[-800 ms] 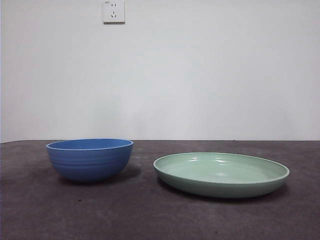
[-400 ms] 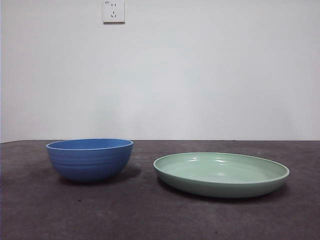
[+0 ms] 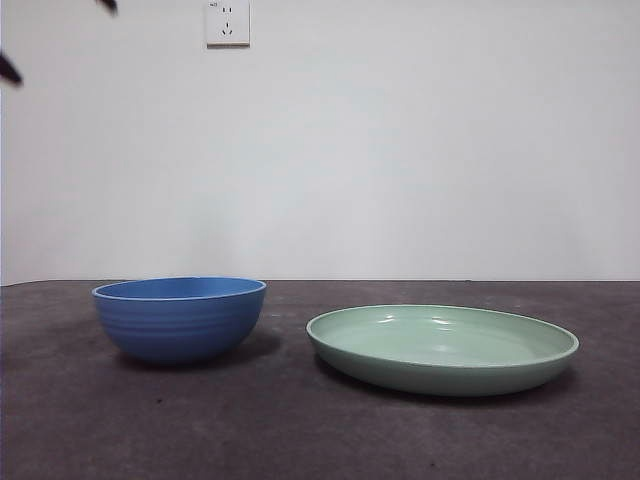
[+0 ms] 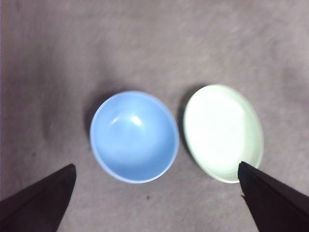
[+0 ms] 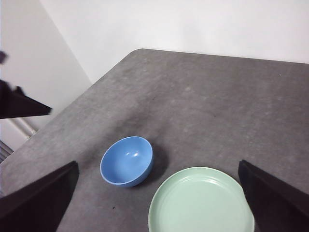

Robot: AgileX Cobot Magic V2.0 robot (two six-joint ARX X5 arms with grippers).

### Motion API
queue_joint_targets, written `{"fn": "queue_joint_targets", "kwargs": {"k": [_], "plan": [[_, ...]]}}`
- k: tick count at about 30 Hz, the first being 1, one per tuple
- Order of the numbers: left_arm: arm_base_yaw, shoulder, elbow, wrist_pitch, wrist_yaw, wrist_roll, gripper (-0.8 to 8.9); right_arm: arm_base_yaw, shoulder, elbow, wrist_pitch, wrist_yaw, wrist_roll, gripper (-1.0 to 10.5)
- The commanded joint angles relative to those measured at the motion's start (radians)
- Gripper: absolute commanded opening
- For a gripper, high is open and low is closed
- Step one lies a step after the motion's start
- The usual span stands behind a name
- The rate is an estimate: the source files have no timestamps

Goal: Pick up the blue bowl, put it on the green plate, put it on desk

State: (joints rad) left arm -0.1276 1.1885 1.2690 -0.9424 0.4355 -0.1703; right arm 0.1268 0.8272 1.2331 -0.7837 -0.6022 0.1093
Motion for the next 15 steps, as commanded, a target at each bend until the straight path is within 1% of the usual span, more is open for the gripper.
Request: {"fn": "queue_joint_targets", "kwargs": {"k": [1,8,10,15], "plan": [[0.000,0.085,0.021,-0.011,0.010,0.025,7.41,0.011,0.008,0.017,0.004,0.000,-0.005,6.9],[-0.006,0.294,0.021,-0.027,0.011,0.061,7.41,0.021,0.008,0.017,0.004,0.000,-0.005,6.9],[-0.010,0.354,0.021,-0.020,0.011,0.079,7.41,0.021,0.008,0.017,0.004,0.000,-0.005,6.9],[-0.018,0.482,0.021,0.027,0.011,0.081,7.41,0.021,0.008,0.017,0.004,0.000,-0.005,6.9]]}}
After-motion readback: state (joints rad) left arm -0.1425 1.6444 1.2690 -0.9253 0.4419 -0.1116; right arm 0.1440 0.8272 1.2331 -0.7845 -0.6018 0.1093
